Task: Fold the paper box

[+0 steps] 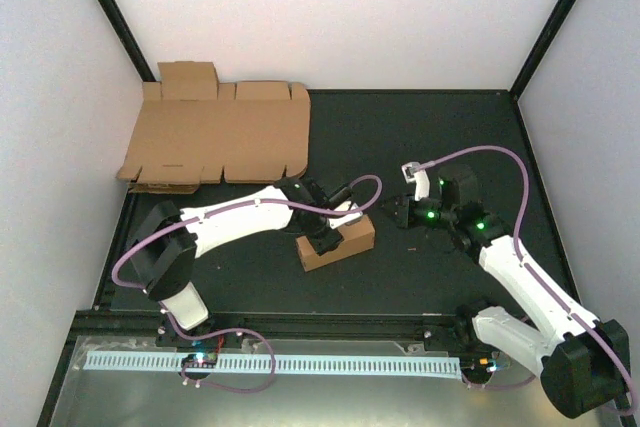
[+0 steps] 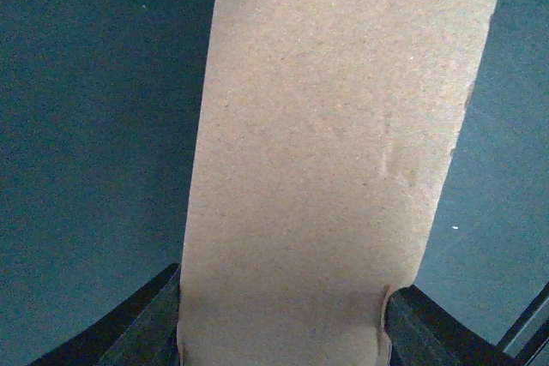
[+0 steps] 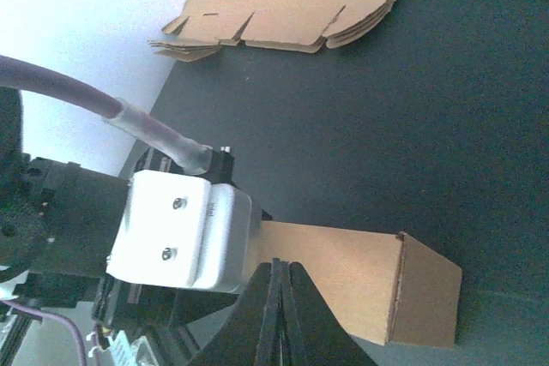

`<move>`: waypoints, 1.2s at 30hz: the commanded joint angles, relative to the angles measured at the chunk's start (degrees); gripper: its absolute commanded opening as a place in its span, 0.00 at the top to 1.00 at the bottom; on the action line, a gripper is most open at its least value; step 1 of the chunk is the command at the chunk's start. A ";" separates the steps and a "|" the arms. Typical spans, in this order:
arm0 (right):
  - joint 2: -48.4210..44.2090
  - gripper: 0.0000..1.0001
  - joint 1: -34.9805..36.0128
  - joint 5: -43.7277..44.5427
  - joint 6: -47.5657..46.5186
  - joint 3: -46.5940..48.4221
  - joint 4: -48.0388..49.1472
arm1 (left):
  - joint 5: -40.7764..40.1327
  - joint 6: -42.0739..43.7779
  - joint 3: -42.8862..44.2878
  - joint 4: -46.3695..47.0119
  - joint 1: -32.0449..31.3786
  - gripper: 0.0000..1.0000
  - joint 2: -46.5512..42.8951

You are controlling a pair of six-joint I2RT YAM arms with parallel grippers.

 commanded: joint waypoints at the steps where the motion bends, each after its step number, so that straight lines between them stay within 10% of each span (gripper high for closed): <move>1: 1.31 0.93 0.09 4.17 0.89 0.91 -2.87 | -0.93 0.60 2.08 -2.18 -0.30 0.51 -1.31; 6: 6.30 0.80 -0.05 8.71 2.98 8.33 -13.47 | -7.89 0.75 -0.17 1.06 -2.70 0.54 -7.30; 12: 4.58 0.01 -0.85 9.43 8.67 14.10 -19.83 | -23.07 1.62 -7.71 13.91 -8.74 0.47 -17.52; 20: -0.91 0.01 -3.49 13.61 26.31 17.06 -26.38 | -46.65 13.90 -19.70 34.82 -18.75 0.48 -26.32; 25: -2.38 0.00 -3.50 -1.62 37.44 11.56 -18.37 | -56.45 21.40 -23.30 46.31 -21.21 0.48 -25.70; 36: -7.16 0.00 -3.49 -5.77 48.80 6.15 -2.90 | -55.52 26.94 -26.27 55.68 -23.08 0.50 -24.62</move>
